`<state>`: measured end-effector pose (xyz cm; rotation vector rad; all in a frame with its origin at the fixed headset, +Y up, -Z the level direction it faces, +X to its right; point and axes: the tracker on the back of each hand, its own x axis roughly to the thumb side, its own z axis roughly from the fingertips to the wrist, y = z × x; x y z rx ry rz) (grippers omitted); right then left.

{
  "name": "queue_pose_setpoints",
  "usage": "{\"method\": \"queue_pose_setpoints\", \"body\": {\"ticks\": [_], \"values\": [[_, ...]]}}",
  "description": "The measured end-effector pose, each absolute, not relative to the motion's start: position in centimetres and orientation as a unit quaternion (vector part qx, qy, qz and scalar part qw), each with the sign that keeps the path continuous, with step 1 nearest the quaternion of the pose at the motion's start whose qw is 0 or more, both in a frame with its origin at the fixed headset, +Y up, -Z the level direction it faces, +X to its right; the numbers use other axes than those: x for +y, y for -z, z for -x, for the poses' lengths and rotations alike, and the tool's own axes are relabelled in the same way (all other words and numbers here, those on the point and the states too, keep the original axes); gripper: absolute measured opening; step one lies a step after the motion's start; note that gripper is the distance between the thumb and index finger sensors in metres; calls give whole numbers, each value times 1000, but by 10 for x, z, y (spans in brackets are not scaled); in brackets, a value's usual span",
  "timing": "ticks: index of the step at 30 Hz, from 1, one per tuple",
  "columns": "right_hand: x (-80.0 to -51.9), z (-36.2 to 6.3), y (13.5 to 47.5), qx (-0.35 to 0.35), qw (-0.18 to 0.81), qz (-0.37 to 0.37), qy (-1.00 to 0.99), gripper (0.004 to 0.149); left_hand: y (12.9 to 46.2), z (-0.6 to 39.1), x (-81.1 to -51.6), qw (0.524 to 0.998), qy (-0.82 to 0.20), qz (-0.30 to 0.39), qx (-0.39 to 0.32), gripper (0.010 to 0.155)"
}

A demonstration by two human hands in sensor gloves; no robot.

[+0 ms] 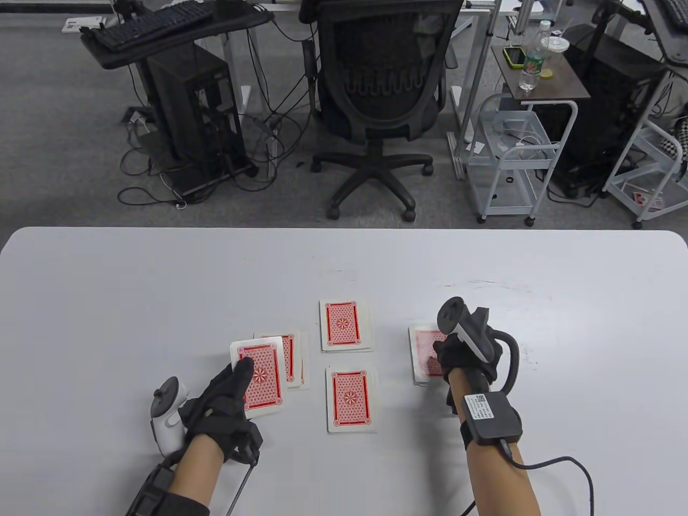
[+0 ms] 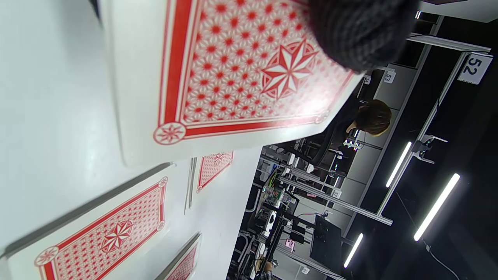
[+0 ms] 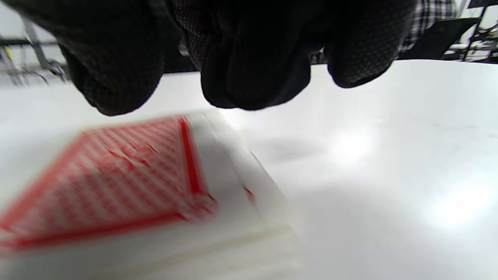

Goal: Four-player card dealing with fan arrangement

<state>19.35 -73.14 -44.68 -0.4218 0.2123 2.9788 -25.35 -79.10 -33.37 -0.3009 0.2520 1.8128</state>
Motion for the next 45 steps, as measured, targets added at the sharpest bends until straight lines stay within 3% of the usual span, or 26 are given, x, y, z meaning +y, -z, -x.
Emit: {"method": "queue_pose_setpoints", "body": {"ticks": [7, 13, 17, 21, 29, 37, 45], "values": [[-696, -132, 410, 32, 272, 18, -962, 67, 331, 242, -786, 600, -784, 133, 93, 45], [-720, -51, 380, 88, 461, -105, -877, 64, 328, 229, -784, 606, -778, 146, 76, 45], [-737, -12, 369, 118, 475, -135, -862, 71, 326, 219, -783, 605, -778, 160, 63, 45], [-742, -8, 367, 87, 492, -100, -860, 56, 325, 217, -783, 610, -773, 159, 66, 45], [-746, -37, 375, 116, 561, -78, -816, 56, 326, 215, -783, 596, -783, 170, 53, 45], [-738, -75, 379, 90, 540, -42, -836, 62, 329, 235, -787, 599, -783, 146, 80, 45], [-752, -76, 381, 100, 287, -15, -953, 76, 333, 249, -791, 603, -780, 134, 101, 45]]}}
